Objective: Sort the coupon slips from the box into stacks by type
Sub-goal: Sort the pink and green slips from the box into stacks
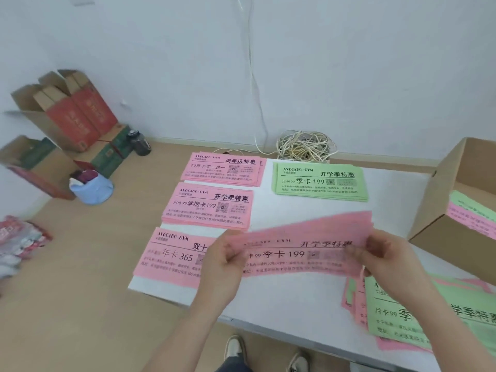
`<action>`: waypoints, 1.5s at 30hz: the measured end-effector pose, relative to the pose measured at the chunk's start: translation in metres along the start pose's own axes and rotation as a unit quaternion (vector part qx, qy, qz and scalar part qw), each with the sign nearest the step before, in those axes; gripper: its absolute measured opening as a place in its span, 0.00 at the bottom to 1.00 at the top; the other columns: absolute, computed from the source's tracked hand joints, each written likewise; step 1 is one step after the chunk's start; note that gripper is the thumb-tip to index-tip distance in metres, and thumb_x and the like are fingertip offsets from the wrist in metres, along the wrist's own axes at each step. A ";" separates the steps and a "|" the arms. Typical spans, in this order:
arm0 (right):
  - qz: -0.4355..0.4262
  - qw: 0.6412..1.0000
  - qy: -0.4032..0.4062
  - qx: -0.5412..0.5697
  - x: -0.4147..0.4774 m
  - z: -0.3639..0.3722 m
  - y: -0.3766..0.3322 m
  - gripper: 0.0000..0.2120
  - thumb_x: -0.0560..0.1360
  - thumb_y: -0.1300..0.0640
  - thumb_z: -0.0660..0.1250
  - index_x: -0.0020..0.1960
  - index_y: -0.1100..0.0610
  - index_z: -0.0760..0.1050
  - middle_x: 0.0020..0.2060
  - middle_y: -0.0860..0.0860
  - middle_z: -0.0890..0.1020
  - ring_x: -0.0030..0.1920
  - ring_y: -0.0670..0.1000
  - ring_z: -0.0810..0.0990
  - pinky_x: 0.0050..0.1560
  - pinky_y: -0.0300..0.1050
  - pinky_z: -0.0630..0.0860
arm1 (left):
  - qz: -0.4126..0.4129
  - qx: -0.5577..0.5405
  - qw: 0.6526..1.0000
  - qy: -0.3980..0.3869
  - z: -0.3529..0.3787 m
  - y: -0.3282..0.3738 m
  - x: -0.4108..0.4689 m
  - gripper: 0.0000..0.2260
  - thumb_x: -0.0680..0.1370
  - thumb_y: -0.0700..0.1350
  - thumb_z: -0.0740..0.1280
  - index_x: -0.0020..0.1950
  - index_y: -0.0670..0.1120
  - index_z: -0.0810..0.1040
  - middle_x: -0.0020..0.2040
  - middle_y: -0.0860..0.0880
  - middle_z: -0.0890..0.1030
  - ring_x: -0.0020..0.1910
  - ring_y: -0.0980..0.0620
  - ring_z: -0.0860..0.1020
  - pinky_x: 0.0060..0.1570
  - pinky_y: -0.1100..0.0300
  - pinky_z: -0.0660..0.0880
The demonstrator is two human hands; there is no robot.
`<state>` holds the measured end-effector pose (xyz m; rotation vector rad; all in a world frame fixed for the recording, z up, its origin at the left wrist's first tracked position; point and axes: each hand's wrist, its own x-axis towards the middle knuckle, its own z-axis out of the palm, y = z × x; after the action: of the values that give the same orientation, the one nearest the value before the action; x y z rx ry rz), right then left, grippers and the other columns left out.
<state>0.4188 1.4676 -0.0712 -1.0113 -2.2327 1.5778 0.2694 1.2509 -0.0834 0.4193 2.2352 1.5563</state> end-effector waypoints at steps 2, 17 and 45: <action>0.007 0.999 -0.022 0.022 0.004 0.009 -0.007 0.07 0.75 0.65 0.68 0.46 0.54 0.82 0.36 0.46 0.86 0.29 0.37 0.79 0.28 0.28 0.69 | -0.027 -0.060 0.998 0.011 -0.016 0.002 0.001 0.13 0.76 0.30 0.64 0.52 0.47 0.78 0.43 0.50 0.85 0.44 0.52 0.83 0.44 0.58 0.79; 0.113 0.985 -0.056 0.114 0.052 0.154 -0.069 0.05 0.77 0.62 0.67 0.44 0.59 0.81 0.36 0.53 0.85 0.32 0.48 0.76 0.28 0.37 0.67 | -0.140 -0.071 0.986 -0.050 -0.165 -0.022 0.099 0.18 0.77 0.42 0.68 0.65 0.54 0.68 0.51 0.52 0.83 0.47 0.51 0.83 0.45 0.53 0.79; -0.008 0.841 -0.236 -0.486 0.124 0.227 -0.100 0.61 0.59 0.33 0.76 0.76 0.38 0.37 0.77 0.50 0.42 0.76 0.56 0.41 0.69 0.64 0.57 | 0.105 0.531 0.783 -0.308 -0.154 -0.050 0.204 0.47 0.66 0.67 0.69 0.75 0.61 0.45 0.77 0.53 0.37 0.75 0.46 0.35 0.70 0.33 0.51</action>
<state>0.1639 1.3606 -0.0958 -0.7976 -3.5012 0.6121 0.0157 1.1982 -0.1111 1.2812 2.2844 -0.0392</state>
